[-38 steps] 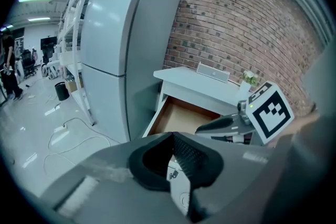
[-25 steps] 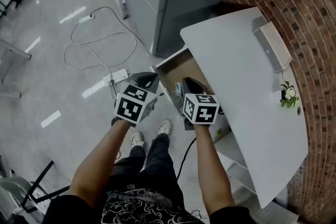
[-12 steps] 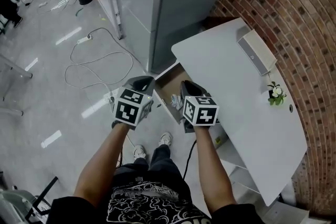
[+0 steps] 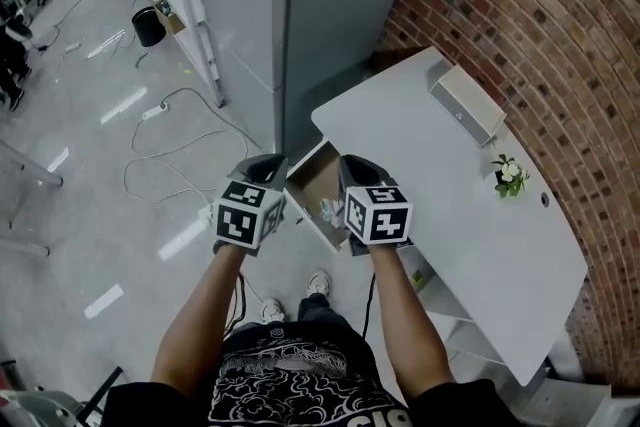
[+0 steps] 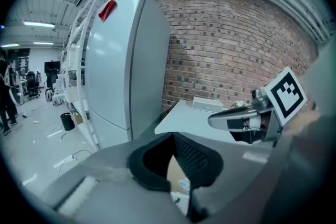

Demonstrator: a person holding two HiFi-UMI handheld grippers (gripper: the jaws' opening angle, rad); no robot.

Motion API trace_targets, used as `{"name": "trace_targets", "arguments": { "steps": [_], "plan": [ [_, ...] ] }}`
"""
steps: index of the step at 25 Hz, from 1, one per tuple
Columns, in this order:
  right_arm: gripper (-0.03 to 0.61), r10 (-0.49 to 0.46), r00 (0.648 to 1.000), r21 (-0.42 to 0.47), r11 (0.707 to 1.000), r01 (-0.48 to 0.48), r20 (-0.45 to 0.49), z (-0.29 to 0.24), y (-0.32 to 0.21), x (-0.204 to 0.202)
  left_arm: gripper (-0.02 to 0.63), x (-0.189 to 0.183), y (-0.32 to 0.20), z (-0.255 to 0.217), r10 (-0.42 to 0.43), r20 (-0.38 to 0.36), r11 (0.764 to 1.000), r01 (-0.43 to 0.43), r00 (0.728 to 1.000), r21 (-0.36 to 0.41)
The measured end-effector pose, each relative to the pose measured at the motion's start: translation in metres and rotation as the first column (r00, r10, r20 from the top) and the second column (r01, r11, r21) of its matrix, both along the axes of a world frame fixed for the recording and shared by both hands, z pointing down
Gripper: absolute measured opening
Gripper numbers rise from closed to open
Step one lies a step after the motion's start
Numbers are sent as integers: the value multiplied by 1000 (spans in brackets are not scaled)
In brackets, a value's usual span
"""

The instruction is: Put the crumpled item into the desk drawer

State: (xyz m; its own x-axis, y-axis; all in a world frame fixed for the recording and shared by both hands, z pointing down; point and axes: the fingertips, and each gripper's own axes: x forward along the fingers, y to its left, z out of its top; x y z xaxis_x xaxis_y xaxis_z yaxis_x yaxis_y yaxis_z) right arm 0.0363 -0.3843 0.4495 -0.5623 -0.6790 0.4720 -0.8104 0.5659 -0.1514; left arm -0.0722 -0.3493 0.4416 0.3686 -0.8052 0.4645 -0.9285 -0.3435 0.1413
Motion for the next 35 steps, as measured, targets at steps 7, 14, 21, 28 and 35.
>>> {"name": "trace_targets", "arguments": {
  "steps": [7,14,21,28,35],
  "plan": [
    [17,-2,1000,67,998,2,2,-35,-3,5,3,-5,-9,-28,0,8,998,-1,1000,56],
    [15,8,1000,134,991,-8,-1,-67,-11,16,3,-8,-18,-48,4,19,996,-5,1000,87],
    [2,27,1000,191,981,-28,9,-94,-14,32,3,0,-30,-73,19,28,991,-23,999,130],
    [2,60,998,227,972,-57,-4,-107,-17,50,3,1,-35,-77,22,28,990,-26,999,140],
    [2,74,997,233,970,-72,0,-108,-19,62,3,0,-41,-78,11,20,990,-14,1000,140]
  ]
}}
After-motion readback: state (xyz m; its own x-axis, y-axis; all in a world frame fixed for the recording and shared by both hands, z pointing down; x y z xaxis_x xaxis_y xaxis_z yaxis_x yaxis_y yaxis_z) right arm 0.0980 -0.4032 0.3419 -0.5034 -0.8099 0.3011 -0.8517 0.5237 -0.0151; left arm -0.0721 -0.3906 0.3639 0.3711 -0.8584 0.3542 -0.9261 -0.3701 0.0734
